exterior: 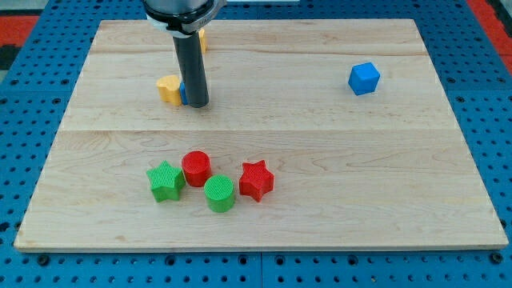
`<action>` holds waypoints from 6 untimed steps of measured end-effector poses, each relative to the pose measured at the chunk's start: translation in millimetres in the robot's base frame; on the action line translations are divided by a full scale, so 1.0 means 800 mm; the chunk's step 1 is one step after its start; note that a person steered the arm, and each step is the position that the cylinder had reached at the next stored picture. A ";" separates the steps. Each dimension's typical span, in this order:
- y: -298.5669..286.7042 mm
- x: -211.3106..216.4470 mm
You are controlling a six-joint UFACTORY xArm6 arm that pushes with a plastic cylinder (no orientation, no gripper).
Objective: Move the blue triangle in between the yellow blocks
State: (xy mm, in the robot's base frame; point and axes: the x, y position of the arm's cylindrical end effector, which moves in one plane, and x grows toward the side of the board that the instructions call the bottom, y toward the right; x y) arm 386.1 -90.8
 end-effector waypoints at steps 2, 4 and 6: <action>0.001 -0.010; -0.028 -0.066; 0.072 -0.128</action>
